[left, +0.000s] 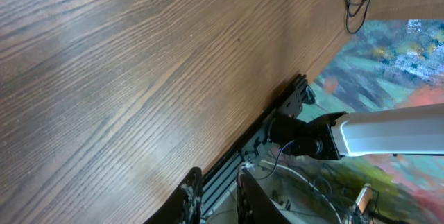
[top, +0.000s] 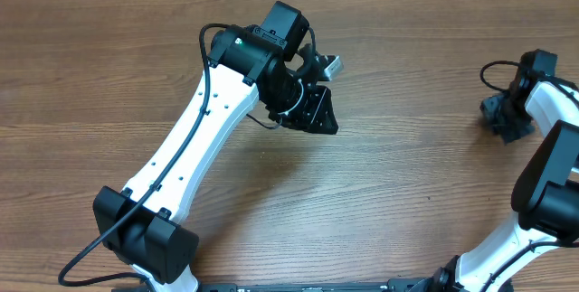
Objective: Untangle cables
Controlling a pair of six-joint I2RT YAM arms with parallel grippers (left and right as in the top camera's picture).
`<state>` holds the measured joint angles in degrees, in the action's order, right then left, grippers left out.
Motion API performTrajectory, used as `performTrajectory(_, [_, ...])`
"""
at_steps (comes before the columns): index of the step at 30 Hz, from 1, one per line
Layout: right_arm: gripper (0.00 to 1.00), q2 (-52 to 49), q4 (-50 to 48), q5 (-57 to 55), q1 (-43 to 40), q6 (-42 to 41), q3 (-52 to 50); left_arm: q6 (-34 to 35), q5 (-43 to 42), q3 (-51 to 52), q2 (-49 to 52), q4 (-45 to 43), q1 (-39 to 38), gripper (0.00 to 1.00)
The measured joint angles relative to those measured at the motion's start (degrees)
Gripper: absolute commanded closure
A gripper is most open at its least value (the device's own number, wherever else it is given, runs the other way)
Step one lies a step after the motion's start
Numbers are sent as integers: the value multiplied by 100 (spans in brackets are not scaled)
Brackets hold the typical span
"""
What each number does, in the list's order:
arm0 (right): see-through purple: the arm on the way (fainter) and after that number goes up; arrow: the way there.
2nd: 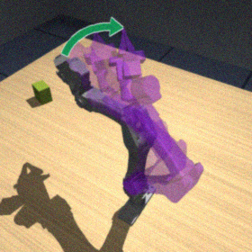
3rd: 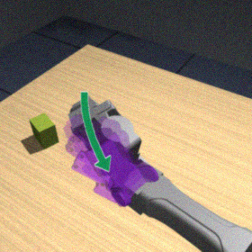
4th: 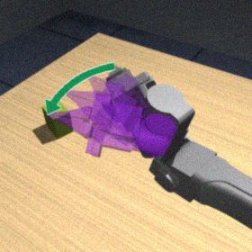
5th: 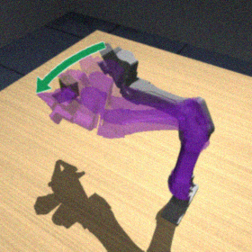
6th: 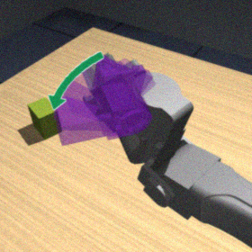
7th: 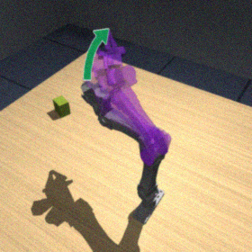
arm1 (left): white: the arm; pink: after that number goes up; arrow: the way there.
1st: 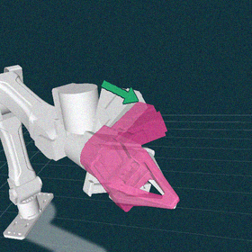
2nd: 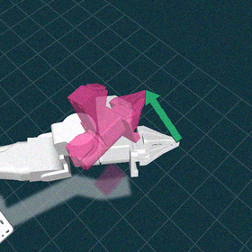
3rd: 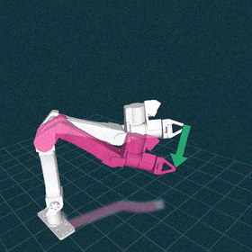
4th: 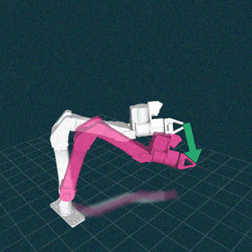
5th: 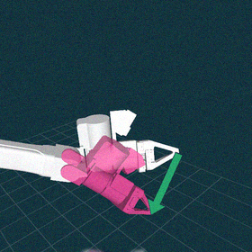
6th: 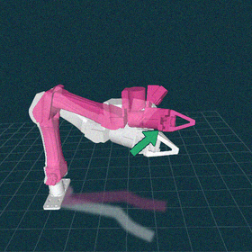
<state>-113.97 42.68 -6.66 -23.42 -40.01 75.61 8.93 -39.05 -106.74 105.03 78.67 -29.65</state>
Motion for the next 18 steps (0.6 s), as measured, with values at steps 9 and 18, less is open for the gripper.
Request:
performTrajectory(9, [96,0,-743,160,-960,422,223,0,0,0,0,260,-7,82])
performTrajectory(18, [96,0,-754,953,-3235,868,1513,0,2,0,0,258,-201,82])
